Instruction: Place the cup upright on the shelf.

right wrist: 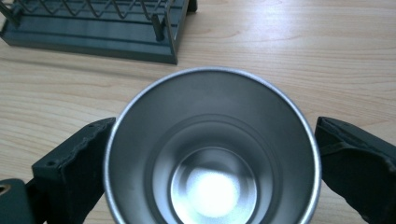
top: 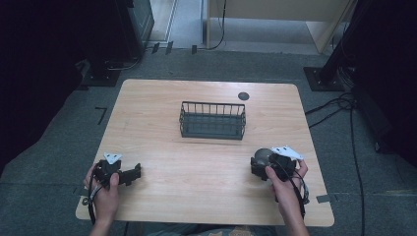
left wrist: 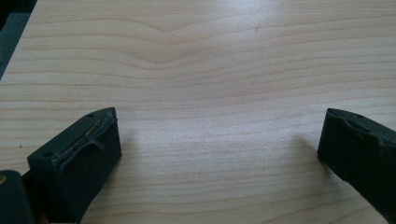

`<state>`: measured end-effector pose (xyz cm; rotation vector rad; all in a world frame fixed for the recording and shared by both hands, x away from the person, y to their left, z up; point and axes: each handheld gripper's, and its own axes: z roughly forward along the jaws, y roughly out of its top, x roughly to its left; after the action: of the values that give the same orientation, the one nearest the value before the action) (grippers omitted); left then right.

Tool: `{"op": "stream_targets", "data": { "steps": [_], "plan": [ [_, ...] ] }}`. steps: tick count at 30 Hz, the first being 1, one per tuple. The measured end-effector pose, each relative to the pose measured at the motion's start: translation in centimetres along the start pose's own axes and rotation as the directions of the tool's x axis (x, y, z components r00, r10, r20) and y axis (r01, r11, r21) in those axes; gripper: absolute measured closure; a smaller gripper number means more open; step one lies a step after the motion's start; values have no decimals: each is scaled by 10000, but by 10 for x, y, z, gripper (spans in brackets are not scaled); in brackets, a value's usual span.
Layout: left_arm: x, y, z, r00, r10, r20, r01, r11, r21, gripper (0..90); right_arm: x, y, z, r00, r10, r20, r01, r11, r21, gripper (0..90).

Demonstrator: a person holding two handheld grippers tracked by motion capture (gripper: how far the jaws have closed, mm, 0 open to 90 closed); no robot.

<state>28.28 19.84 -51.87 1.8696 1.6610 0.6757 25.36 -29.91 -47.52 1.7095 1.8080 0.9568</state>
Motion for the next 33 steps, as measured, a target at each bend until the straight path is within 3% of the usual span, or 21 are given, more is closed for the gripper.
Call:
{"op": "stream_targets", "data": {
  "steps": [6,15,24,33],
  "plan": [
    [0,0,0,10000,1,1,-1,10000,0,0,0,-6,4,9995,-47,-311,46,10000,-26,27],
    [0,0,0,10000,1,0,-1,10000,0,0,0,-12,12,9998,-55,-199,59,9998,192,72],
    [0,0,0,10000,2,-1,-2,10000,0,0,1,-14,13,9997,-226,-83,226,9997,47,166],
    [0,0,0,10000,3,-1,-3,10000,1,0,1,-12,10,9995,-290,-123,289,9996,-43,174]
  ]
}}
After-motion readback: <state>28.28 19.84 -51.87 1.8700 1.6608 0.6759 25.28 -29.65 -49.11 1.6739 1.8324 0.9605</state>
